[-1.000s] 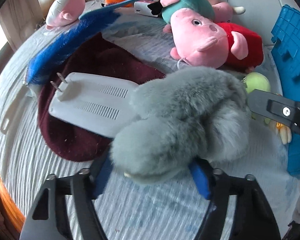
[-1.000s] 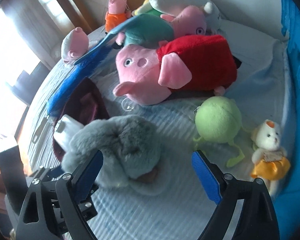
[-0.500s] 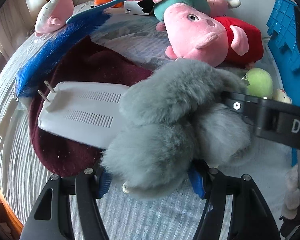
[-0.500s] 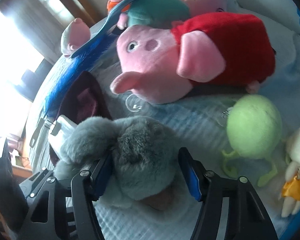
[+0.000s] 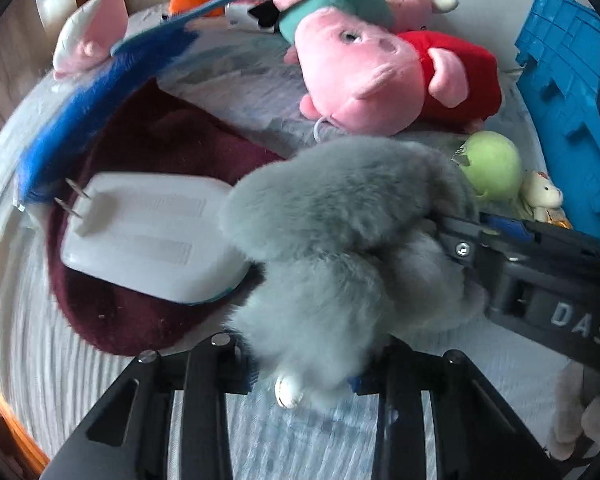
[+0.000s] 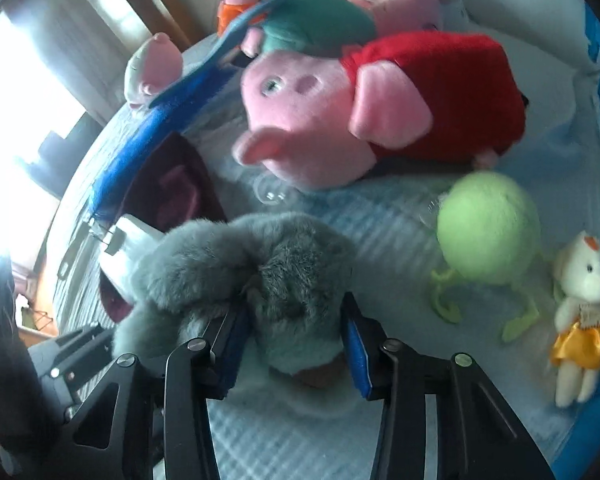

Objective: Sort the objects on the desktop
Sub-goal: 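Close both tools on the grey fluffy plush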

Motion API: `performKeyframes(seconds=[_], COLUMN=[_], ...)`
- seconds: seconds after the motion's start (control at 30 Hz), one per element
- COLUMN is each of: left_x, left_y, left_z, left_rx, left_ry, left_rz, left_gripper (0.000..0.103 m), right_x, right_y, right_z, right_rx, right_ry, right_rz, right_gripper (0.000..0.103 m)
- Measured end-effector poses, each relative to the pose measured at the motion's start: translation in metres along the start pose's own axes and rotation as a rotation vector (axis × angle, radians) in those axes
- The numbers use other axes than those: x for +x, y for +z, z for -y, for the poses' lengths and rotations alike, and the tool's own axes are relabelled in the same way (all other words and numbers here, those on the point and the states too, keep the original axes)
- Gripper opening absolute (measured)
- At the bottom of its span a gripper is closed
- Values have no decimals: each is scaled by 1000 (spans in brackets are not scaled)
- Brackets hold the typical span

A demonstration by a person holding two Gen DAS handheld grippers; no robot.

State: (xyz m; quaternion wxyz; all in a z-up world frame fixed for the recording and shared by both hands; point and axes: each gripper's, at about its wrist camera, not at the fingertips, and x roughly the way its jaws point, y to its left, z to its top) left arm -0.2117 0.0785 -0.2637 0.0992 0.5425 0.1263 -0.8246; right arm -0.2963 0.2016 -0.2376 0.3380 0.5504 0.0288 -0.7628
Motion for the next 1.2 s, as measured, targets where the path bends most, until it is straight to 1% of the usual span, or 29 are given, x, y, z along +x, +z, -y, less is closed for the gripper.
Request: performKeyframes(seconds=[0.1, 0.13, 0.17, 0.23, 0.3, 0.33, 0.37, 0.4, 0.43, 0.5, 0.6, 0.67, 0.73, 0.8, 0.83, 0.87, 0.9, 0.93, 0.97, 1.0, 1.03, 1.07, 1.13, 1.2], left_x=[2, 3, 4, 4, 3, 1, 0, -3, -7, -18, -36, -50, -57, -54, -52, -48, -42, -36, -31, -27, -24, -20, -15, -10], left_y=[0, 1, 1, 2, 2, 2, 2, 1, 1, 1, 2, 4, 5, 9, 10, 9, 7, 5, 5, 4, 3, 3, 4, 5], left_z=[2, 2, 2, 1, 1, 2, 2, 4, 5, 4, -2, -4, -7, -7, -8, -10, -10, -10, -9, -9, -8, -8, -6, -3], left_rx=[3, 3, 4, 8, 13, 16, 18, 25, 31, 38, 46, 58, 72, 84, 85, 87, 85, 81, 77, 71, 66, 61, 60, 62], left_ry=[11, 13, 13, 9, 6, 4, 2, 0, -4, -14, -26, -34, -40, -57, -70, -86, -91, -91, -90, -89, -87, -85, -73, -60], left_rz=[20, 23, 25, 32, 40, 46, 52, 56, 62, 75, 98, 115, 121, 96, 77, 54, 30, 6, -4, -6, -9, -11, -3, 8], left_gripper=[32, 32, 32, 32, 32, 31, 31, 29, 25, 24, 24, 24, 24, 24, 24, 24, 28, 39, 44, 58, 69, 69, 69, 69], right_x=[4, 5, 8, 12, 15, 15, 14, 12, 8, 1, -14, -25, -30, -31, -30, -29, -28, -29, -30, -31, -32, -32, -32, -26], right_y=[3, 4, 5, 7, 8, 8, 8, 8, 7, 4, 2, 0, 0, -1, -3, -5, -8, -11, -14, -16, -16, -15, -11, -5], right_z=[1, 2, 3, 8, 12, 11, 10, 6, -1, -8, -9, -10, -14, -17, -17, -16, -15, -12, -9, -5, -2, 2, 9, 10], right_rx=[-5, -8, -6, 9, 25, 26, 27, 12, -16, -40, -19, -5, 4, 18, 31, 45, 55, 65, 79, 93, 107, 122, 152, 142], right_ry=[9, 5, -1, -7, 19, 40, 61, 53, 22, 5, 8, 10, 3, -4, -3, -2, -2, -8, -18, -28, -26, -14, 9, 6], right_rz=[15, 21, 22, 26, 35, 42, 49, 56, 64, 72, 95, 108, 102, 89, 78, 68, 56, 56, 66, 76, 86, 96, 116, 111], right_gripper=[46, 53, 66, 77, 76, 64, 45, 44, 43, 40, 36, 31, 28, 26, 21, 20, 20, 22, 34, 44, 71, 85, 85, 84])
